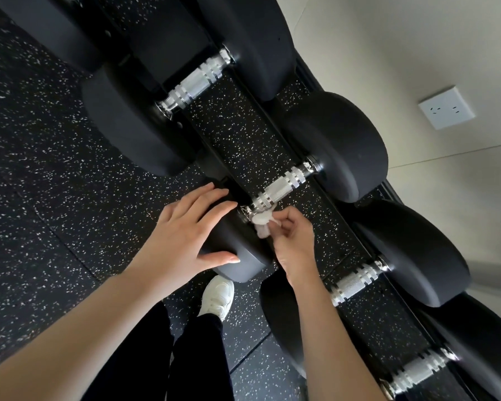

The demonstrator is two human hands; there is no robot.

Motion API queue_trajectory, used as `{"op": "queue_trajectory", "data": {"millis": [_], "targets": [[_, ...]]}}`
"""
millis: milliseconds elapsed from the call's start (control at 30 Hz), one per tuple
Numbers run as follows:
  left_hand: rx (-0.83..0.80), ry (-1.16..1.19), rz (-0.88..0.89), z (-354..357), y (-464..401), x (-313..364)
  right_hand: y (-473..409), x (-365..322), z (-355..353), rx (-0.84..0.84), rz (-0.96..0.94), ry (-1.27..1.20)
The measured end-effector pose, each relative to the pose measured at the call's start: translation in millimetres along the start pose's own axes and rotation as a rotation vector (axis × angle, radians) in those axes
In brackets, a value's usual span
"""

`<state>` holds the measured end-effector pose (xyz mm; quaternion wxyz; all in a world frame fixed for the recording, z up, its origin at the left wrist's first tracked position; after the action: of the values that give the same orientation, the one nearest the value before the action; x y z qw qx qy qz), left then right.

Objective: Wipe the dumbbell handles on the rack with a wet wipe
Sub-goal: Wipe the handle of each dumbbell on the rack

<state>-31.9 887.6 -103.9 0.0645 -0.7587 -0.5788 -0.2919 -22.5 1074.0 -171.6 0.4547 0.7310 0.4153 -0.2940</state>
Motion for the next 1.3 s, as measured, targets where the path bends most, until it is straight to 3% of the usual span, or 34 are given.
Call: {"op": "queue_trajectory", "data": {"millis": [267,433,567,900,1100,1300], "targets": [[0.011,0.004,-0.011,0,0,-1,15,-68,2,0.044,-0.355,0.256],[0.019,0.002,-0.022,1,1,-2,2,-84,10,0.099,-0.449,0.376],[0.007,0.002,-0.027,3,1,-2,3,-80,7,0.157,-0.426,0.436],[0.004,0.017,-0.042,5,2,-6,4,-87,22,0.075,-0.369,0.547],[0.023,0.031,-0.042,4,2,-5,-7,-107,49,-0.178,-0.474,0.817],[0.041,0.037,-0.038,3,2,-4,-15,-101,49,-0.252,-0.333,1.109]]}}
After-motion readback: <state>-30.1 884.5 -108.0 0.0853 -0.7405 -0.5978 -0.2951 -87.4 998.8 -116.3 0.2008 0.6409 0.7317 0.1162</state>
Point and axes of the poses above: each hand's wrist, its own y-axis away from the middle knuckle, its own z-axis out of the palm, x = y × z, the point moved 9 cm from there along -y, towards the middle knuckle, and after that the axes turned 9 degrees about -z, right-handed, at the moved point
